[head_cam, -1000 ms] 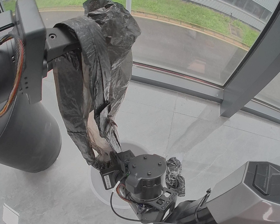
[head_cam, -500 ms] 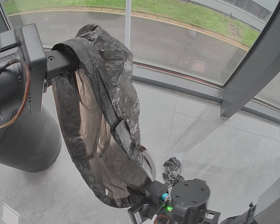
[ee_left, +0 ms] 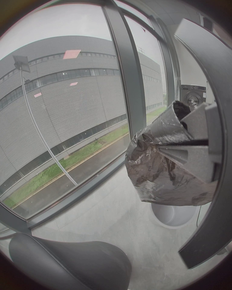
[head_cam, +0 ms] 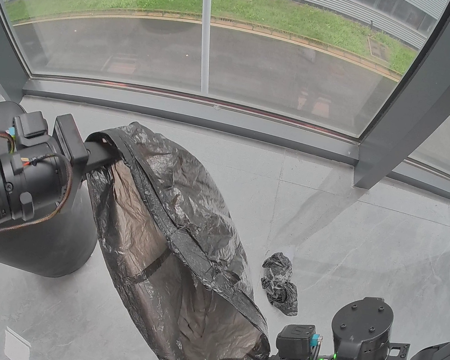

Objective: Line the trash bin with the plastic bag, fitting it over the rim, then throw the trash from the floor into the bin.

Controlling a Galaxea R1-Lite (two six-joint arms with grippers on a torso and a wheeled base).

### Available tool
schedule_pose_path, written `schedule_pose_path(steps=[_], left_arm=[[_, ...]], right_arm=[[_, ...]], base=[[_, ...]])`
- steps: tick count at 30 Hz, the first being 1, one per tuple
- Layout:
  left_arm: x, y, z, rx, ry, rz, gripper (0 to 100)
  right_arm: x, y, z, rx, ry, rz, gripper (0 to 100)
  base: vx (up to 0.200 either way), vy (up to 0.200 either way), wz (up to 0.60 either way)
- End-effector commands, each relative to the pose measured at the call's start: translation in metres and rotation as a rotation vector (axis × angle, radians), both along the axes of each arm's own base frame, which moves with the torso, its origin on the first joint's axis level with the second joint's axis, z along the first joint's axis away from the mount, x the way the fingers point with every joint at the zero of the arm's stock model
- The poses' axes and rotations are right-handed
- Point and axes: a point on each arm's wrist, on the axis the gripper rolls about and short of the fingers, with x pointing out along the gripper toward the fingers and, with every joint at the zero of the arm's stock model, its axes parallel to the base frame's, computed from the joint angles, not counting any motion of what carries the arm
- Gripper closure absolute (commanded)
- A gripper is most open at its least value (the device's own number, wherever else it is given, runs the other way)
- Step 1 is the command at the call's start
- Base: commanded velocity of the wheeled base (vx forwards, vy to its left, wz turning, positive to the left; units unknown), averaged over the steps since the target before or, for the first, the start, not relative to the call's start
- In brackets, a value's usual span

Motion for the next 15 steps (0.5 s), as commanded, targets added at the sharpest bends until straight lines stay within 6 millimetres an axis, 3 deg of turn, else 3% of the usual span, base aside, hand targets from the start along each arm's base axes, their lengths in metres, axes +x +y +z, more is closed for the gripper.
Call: schedule_pose_path(steps=[1,9,15], left_arm=[[0.025,-0.003,-0.038,0.049,0.113,0.028,100],[0.036,-0.008,-0.053,0.048,0.171,0.033,100],[0.032,-0.006,-0.046,0.025,0.151,0.032,100]], right_arm=[[-0.004,-0.010,0.005,0.023,0.067,0.024,100],[-0.002,-0.011,0.001,0.038,0.132,0.052,100],[-0.003,-0.009,0.004,0.051,0.129,0.072,100]], base=[[0.000,0.000,0.00],[0.000,0.000,0.00],[0.000,0.000,0.00]])
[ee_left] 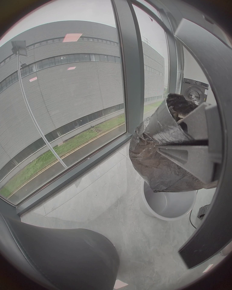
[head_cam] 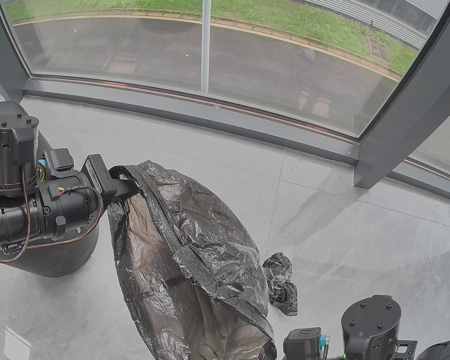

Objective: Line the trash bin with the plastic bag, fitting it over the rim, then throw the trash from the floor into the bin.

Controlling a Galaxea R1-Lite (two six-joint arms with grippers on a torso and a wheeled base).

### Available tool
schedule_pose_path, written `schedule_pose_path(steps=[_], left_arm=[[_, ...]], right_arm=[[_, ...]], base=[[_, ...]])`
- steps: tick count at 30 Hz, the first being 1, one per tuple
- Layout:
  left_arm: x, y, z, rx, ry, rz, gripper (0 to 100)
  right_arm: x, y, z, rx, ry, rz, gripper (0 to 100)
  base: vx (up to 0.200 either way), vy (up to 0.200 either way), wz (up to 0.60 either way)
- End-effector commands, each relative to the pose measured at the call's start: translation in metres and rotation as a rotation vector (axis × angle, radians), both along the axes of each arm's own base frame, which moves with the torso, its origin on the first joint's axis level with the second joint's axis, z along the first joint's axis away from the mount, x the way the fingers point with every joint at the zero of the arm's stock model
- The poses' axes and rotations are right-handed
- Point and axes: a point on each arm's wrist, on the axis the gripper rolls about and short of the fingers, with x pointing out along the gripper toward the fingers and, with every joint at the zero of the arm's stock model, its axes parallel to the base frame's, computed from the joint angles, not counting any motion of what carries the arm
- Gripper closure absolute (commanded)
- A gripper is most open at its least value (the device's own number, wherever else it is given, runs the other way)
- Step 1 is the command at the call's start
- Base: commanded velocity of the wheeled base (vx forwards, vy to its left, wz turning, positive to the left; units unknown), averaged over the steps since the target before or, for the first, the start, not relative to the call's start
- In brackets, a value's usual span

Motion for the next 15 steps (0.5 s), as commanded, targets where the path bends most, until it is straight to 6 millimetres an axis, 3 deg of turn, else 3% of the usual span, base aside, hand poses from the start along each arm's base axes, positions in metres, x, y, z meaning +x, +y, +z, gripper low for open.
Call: schedule_pose_path(steps=[1,7,15], left_arm=[[-0.002,0.001,0.003,-0.010,-0.006,-0.001,100],[-0.021,0.008,0.019,-0.048,-0.054,-0.006,100],[-0.041,0.015,0.015,-0.060,-0.044,-0.014,100]], right_arm=[[-0.001,0.002,0.003,0.011,-0.006,0.008,100],[-0.009,0.014,0.010,0.017,-0.004,0.057,100],[-0.031,0.033,0.012,0.014,0.024,0.156,100]], base=[[0.000,0.000,0.00],[0.000,0.000,0.00],[0.000,0.000,0.00]])
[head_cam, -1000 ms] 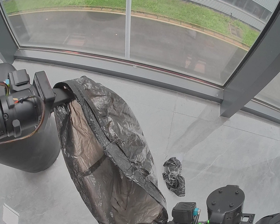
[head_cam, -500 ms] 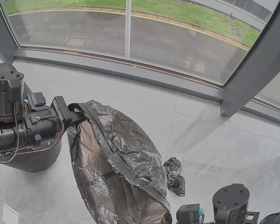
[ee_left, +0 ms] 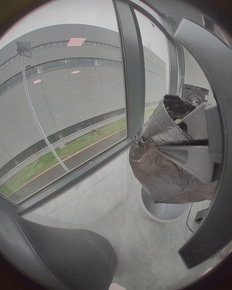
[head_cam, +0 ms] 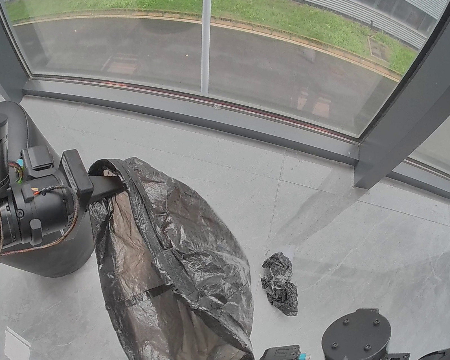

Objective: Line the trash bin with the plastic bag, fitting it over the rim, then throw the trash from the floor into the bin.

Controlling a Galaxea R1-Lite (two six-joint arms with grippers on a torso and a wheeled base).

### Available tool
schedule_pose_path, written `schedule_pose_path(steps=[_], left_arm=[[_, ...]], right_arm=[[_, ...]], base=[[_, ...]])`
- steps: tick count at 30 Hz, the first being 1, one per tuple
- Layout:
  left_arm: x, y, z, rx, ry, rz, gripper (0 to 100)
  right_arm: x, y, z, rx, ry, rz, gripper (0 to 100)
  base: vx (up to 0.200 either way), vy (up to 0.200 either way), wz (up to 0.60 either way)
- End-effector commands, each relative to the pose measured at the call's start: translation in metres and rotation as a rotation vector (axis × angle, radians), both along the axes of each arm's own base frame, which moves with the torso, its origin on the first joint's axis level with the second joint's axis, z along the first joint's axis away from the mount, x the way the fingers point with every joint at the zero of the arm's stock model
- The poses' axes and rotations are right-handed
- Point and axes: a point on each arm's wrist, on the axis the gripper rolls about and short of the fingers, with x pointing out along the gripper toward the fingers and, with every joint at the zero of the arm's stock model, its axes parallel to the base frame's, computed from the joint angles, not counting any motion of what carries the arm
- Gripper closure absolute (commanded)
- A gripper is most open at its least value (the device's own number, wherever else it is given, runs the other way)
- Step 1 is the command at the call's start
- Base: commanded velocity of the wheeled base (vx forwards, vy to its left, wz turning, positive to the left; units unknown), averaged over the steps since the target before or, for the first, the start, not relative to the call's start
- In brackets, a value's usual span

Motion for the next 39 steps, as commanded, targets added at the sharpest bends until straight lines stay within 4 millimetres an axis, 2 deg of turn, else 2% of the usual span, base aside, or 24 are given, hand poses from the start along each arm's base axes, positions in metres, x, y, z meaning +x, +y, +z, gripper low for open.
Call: schedule_pose_path(steps=[1,6,9,14,26,28,35,38,39], left_arm=[[-0.014,0.005,0.000,-0.011,-0.007,-0.005,100],[-0.015,0.006,-0.006,-0.015,0.024,-0.001,100],[-0.012,0.006,-0.008,-0.013,0.033,0.002,100],[-0.006,0.002,-0.011,-0.011,0.046,-0.025,100],[0.028,-0.010,-0.023,0.013,0.100,-0.013,100],[0.040,-0.012,-0.027,0.019,0.116,-0.001,100],[0.064,-0.014,-0.036,0.024,0.128,0.024,100],[0.067,-0.014,-0.038,0.018,0.124,0.016,100],[0.073,-0.013,-0.039,0.005,0.107,0.009,100]], right_arm=[[-0.011,0.011,0.002,0.005,0.006,0.054,100],[-0.014,0.014,0.000,-0.001,0.020,0.067,100],[-0.009,0.016,-0.002,-0.004,0.021,0.050,100],[0.011,0.006,-0.002,0.000,0.015,-0.030,100],[0.031,-0.001,-0.013,-0.032,0.032,-0.108,100],[0.038,-0.002,-0.020,-0.038,0.033,-0.126,100],[0.064,-0.001,-0.027,-0.035,-0.012,-0.164,100],[0.068,0.001,-0.028,-0.036,-0.018,-0.166,100],[0.077,0.005,-0.030,-0.035,-0.035,-0.170,100]], base=[[0.000,0.000,0.00],[0.000,0.000,0.00],[0.000,0.000,0.00],[0.000,0.000,0.00],[0.000,0.000,0.00],[0.000,0.000,0.00],[0.000,0.000,0.00],[0.000,0.000,0.00],[0.000,0.000,0.00]])
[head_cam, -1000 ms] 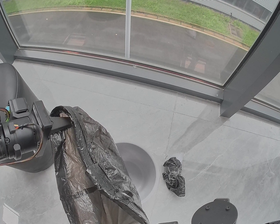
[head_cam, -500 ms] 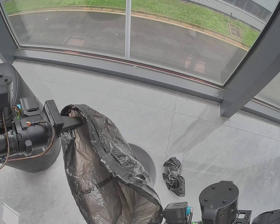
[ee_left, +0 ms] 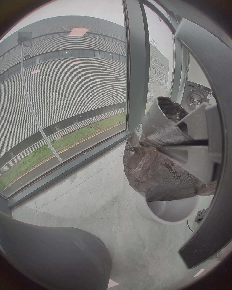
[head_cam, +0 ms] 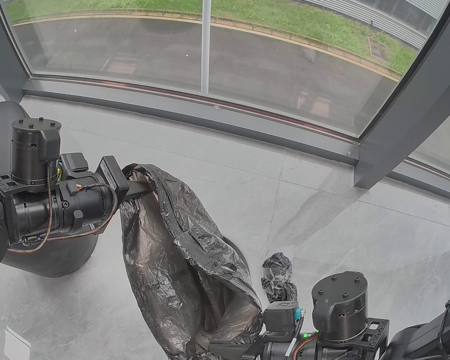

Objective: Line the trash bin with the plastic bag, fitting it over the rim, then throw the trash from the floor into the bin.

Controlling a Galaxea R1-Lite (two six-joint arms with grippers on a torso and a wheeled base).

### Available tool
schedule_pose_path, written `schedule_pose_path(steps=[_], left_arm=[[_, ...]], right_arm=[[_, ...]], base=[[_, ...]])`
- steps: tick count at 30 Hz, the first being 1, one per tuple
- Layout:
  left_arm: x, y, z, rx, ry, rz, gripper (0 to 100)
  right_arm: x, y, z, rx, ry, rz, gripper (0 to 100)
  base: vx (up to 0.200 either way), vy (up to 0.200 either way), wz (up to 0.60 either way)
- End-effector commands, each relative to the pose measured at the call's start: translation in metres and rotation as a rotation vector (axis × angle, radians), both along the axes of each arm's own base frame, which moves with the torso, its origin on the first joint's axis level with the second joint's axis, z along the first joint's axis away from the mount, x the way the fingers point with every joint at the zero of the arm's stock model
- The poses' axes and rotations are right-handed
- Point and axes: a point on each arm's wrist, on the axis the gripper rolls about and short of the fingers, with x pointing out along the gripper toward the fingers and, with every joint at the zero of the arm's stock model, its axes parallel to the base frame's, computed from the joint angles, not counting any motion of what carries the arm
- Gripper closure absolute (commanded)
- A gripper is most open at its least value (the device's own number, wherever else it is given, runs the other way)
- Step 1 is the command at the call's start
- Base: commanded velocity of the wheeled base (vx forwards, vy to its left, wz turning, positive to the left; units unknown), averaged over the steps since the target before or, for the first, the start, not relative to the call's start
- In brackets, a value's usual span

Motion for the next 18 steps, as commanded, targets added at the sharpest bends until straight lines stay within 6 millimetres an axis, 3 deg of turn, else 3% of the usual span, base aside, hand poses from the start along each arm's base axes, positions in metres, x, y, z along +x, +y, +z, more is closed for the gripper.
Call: schedule_pose_path(steps=[1,12,18], left_arm=[[0.018,0.000,-0.013,-0.006,0.006,-0.004,100],[0.028,0.001,-0.016,-0.013,-0.006,-0.005,100],[0.029,0.000,-0.015,-0.013,-0.013,-0.006,100]], right_arm=[[0.020,0.008,-0.011,-0.018,-0.014,-0.015,100],[0.061,0.034,-0.017,0.010,-0.077,-0.032,100],[0.069,0.041,-0.022,0.007,-0.094,-0.024,100]], base=[[0.000,0.000,0.00],[0.000,0.000,0.00],[0.000,0.000,0.00]])
